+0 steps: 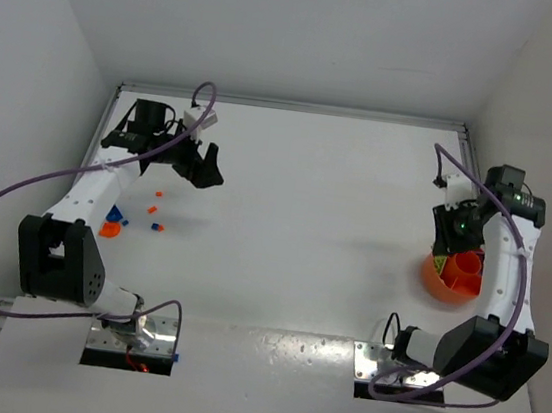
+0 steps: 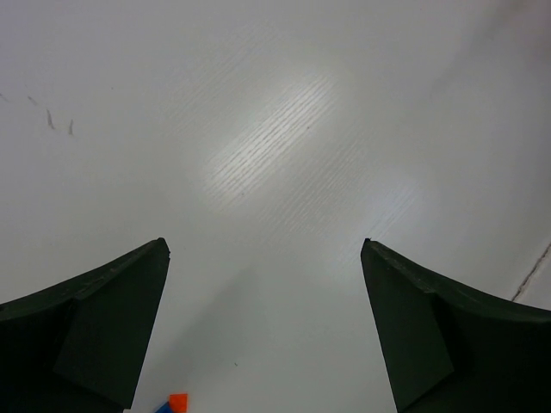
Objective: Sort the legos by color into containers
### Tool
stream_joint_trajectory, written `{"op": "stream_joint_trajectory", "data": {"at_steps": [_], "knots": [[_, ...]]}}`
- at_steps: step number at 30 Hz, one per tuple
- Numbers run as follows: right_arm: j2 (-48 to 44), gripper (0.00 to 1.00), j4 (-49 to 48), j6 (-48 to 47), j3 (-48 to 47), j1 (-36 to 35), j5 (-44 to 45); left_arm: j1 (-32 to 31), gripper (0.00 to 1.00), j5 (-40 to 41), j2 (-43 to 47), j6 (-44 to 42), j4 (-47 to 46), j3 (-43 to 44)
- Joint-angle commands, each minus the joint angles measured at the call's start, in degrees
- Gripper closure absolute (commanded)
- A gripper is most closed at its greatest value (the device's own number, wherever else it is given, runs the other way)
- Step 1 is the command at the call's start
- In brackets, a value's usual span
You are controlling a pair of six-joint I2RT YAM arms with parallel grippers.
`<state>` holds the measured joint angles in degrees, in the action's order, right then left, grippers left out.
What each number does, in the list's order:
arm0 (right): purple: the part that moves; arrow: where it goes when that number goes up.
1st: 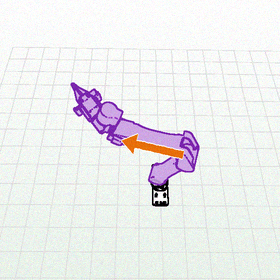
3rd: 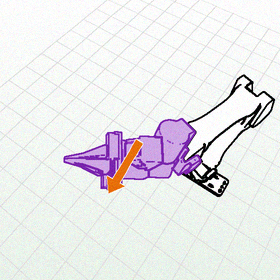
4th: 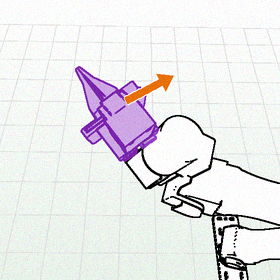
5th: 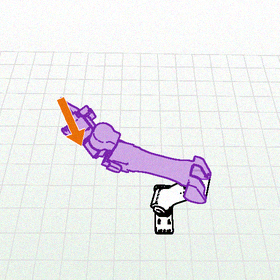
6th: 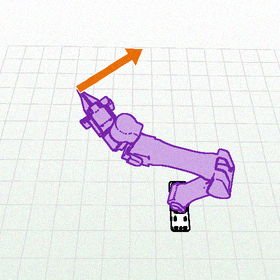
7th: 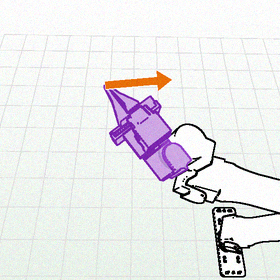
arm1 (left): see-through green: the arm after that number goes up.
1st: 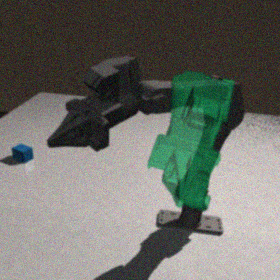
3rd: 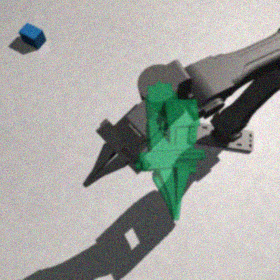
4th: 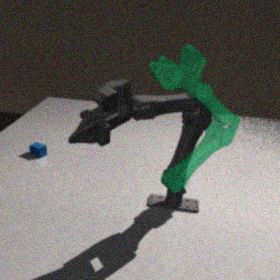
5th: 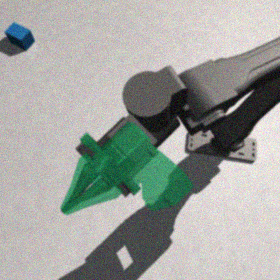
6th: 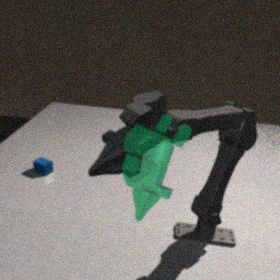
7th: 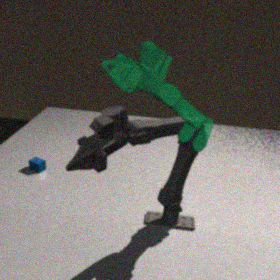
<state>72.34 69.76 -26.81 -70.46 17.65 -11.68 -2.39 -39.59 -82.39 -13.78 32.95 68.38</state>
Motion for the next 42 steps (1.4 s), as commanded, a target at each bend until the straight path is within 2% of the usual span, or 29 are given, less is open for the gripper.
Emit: {"op": "stream_joint_trajectory", "data": {"at_steps": [1, 4, 8, 14, 24, 30, 33, 42], "knots": [[-2.3, 1.00, 1.3, -4.1, 4.2, 2.4, 3.9, 1.1, 0.00, -0.3, 2.0, 0.3, -3.9, -2.3], [-2.9, 1.00, 2.9, -5.3, 4.7, 3.8, 4.9, 2.2, 0.00, 0.2, 2.5, 0.3, -3.9, -2.9], [-1.6, 1.00, 2.2, -6.7, 5.3, 4.5, 6.8, 3.5, 0.00, -4.0, 0.2, 0.3, -3.9, -2.9], [2.1, 0.99, 0.6, -7.2, 4.7, 5.0, 8.9, 5.9, 0.00, -6.2, -0.3, -0.3, -3.9, -2.9], [7.4, 0.93, -2.9, -7.7, 4.7, 5.0, 11.6, 7.1, 0.00, -5.7, -0.8, -0.8, -3.9, -2.9], [9.3, 0.83, -3.4, -7.7, 4.7, 5.0, 11.1, 8.3, 0.00, -4.5, -0.8, -0.8, -3.3, -2.9], [9.8, 0.72, -3.4, -7.7, 4.7, 4.5, 11.1, 8.8, 0.00, -4.5, -0.8, -1.4, -2.3, -2.9], [9.8, 0.62, -3.4, -7.2, 3.6, 4.5, 10.0, 9.9, 0.00, -2.9, -0.8, -1.4, -1.7, -2.9]]}}
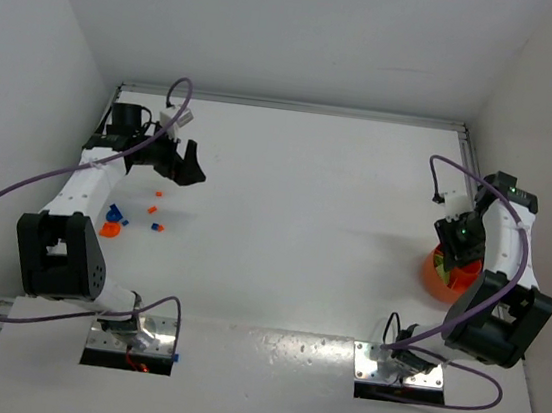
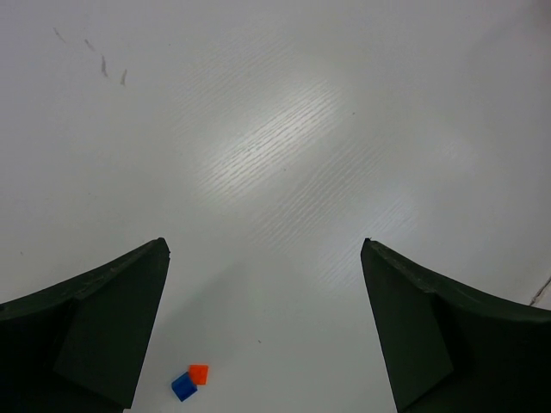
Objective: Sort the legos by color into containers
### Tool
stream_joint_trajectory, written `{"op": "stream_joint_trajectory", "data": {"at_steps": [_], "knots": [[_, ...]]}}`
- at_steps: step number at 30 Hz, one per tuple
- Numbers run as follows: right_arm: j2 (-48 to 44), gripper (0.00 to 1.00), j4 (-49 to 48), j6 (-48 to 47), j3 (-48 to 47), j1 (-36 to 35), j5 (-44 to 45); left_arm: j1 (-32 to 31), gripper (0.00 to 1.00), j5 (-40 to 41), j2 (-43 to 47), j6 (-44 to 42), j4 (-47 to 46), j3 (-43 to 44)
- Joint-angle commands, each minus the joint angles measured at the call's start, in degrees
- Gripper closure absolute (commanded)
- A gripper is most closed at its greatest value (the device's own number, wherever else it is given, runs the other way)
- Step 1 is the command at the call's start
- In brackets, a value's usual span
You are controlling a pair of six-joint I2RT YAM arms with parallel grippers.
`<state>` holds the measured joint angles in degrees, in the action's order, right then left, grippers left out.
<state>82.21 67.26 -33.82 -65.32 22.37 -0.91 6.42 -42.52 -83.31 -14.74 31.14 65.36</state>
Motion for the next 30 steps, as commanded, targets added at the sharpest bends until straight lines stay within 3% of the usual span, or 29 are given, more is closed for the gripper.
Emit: {"op": "stream_joint_trajectory", "data": {"at_steps": [1, 6, 11, 15, 22, 23, 26, 29, 30], "knots": [[0.0, 0.62, -0.9, -0.2, -1.6, -0.2, -0.8, 1.1, 0.00, 0.1, 0.1, -0.5, 0.1, 0.1], [-1.1, 0.59, -0.9, -0.2, -2.2, -0.2, -1.3, 1.7, 0.00, 1.1, 1.3, 0.2, 0.1, 0.1], [-1.7, 0.59, 2.0, 0.1, -10.3, -1.3, -8.8, 4.9, 0.00, 1.8, 5.4, 0.2, 0.1, -1.9], [3.8, 0.60, 3.4, 3.0, -14.9, -4.3, -15.3, 9.2, 0.00, 4.1, 6.8, -3.0, 7.8, -1.3], [11.5, 0.60, -6.5, 10.7, -18.7, -18.8, -20.4, 20.4, 0.00, 8.1, 5.6, -14.5, 23.6, 2.7], [13.1, 0.60, -9.0, 12.5, -19.4, -21.7, -22.5, 22.6, 0.00, 8.8, 5.1, -18.2, 25.0, 3.4], [18.5, 0.60, -15.0, 16.8, -21.3, -27.8, -24.2, 26.5, 0.00, 14.1, 4.4, -18.2, 25.0, 2.8], [23.2, 0.61, -19.3, 21.1, -22.8, -32.5, -26.8, 28.9, 0.11, 18.0, 2.1, -15.5, 23.9, 3.4], [24.1, 0.61, -21.7, 22.1, -22.8, -33.5, -26.9, 29.4, 0.19, 18.8, 1.5, -13.8, 23.4, 4.2]]}}
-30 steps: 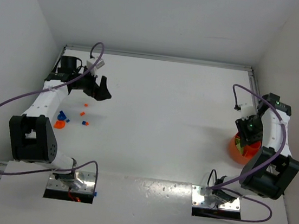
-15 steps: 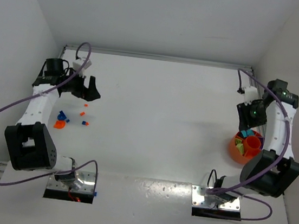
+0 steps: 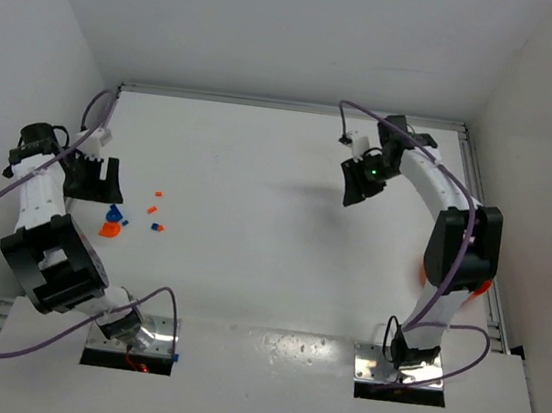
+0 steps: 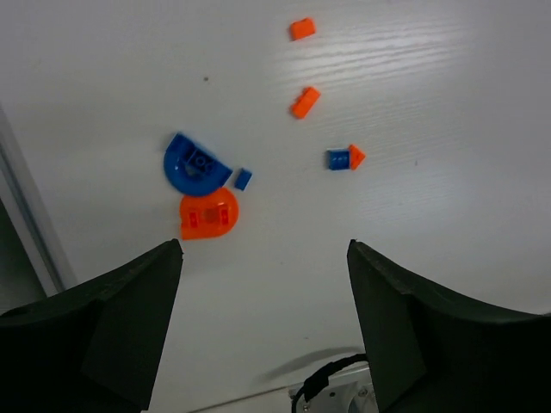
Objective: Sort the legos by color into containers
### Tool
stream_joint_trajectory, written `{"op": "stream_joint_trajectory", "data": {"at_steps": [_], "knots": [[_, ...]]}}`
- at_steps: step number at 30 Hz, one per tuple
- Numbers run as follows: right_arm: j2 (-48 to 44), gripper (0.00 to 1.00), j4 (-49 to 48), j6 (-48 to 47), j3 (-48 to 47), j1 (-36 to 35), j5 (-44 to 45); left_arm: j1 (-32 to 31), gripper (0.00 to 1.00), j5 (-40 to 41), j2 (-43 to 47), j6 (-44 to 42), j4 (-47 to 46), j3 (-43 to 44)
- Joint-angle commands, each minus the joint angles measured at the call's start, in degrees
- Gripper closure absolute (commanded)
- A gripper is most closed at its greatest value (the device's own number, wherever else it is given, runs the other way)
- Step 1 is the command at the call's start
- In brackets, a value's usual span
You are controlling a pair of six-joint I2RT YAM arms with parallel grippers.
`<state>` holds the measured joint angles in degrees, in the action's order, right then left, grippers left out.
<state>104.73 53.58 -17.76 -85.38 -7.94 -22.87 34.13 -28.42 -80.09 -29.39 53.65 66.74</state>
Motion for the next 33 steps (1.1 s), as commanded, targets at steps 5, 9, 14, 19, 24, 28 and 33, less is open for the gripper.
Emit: {"op": "stream_joint_trajectory", "data": {"at_steps": [5, 9, 14, 19, 24, 28, 33], "knots": [[4.0, 0.61, -14.9, 11.1, -1.6, -7.5, -7.4, 1.7, 0.39, 10.0, -3.7, 5.6, -2.4, 2.9], [5.1, 0.61, -18.4, 13.3, 0.0, -10.3, -8.4, 1.7, 0.40, 13.5, -8.3, 9.5, -4.3, 2.9], [5.7, 0.61, -19.0, 13.3, 1.0, -11.4, -8.4, -1.3, 0.32, 14.0, -13.9, 10.7, -6.2, 3.4], [5.8, 0.61, -19.5, 13.3, 1.5, -11.9, -8.9, -3.3, 0.25, 13.4, -17.6, 15.7, -9.2, 2.9], [5.8, 0.61, -19.5, 13.3, 1.0, -11.9, -8.4, -7.0, 0.26, 18.1, -18.6, 22.1, -13.7, 1.5], [6.4, 0.61, -19.0, 13.3, 0.4, -11.9, -8.4, -9.0, 0.33, 21.6, -19.7, 24.5, -15.8, 0.8], [7.0, 0.61, -19.0, 13.3, -0.1, -11.9, -8.4, -9.5, 0.45, 24.6, -20.9, 26.6, -15.8, 0.8]]}}
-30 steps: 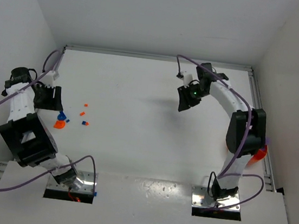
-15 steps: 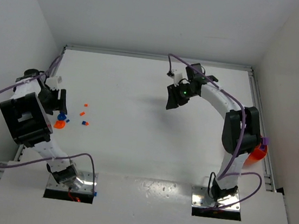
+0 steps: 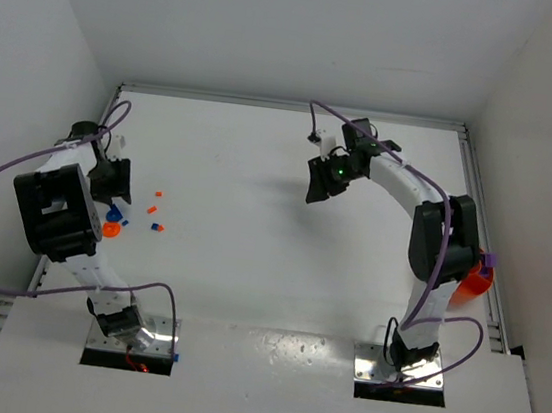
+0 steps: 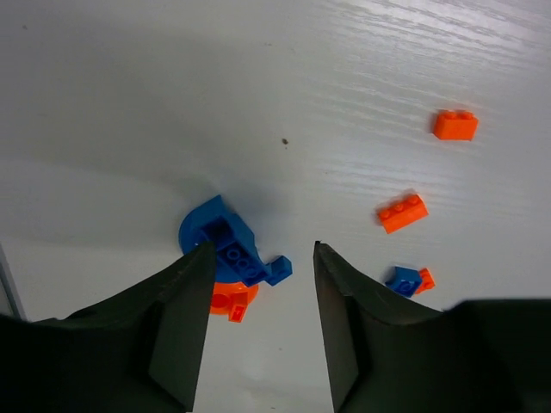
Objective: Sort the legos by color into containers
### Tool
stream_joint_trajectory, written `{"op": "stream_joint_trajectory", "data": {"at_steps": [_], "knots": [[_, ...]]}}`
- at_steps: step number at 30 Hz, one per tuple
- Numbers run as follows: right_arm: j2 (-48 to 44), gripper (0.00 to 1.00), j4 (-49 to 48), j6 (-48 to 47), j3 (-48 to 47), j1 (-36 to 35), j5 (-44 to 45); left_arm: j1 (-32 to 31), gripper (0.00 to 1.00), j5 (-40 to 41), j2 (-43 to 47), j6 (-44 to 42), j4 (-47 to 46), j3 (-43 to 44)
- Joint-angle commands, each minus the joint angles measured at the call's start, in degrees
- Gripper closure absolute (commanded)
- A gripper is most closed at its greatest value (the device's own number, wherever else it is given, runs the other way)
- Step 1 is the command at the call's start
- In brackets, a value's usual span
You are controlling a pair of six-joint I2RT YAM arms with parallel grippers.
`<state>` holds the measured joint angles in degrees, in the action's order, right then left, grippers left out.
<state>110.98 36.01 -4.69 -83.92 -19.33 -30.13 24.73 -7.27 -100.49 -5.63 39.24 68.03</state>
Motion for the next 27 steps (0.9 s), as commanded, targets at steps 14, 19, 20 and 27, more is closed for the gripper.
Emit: {"op": "stream_joint_trajectory", "data": {"at_steps": [14, 19, 20, 27], "knots": [[1.8, 0.61, -1.4, 0.2, -1.6, -0.5, -0.6, -0.6, 0.45, 8.5, -2.2, 4.6, -1.9, -0.4], [2.3, 0.61, -1.4, 0.2, -2.1, -0.5, -0.6, -1.2, 0.45, 8.5, -3.7, 5.1, -1.9, -1.0], [2.3, 0.61, -1.4, 0.2, -2.1, -0.5, -0.6, -1.2, 0.45, 8.5, -3.8, 5.1, -1.9, -1.0], [2.3, 0.61, -1.4, 0.2, -2.1, -0.5, -0.6, -1.2, 0.58, 8.0, -5.4, 5.1, -2.4, -1.0]]}}
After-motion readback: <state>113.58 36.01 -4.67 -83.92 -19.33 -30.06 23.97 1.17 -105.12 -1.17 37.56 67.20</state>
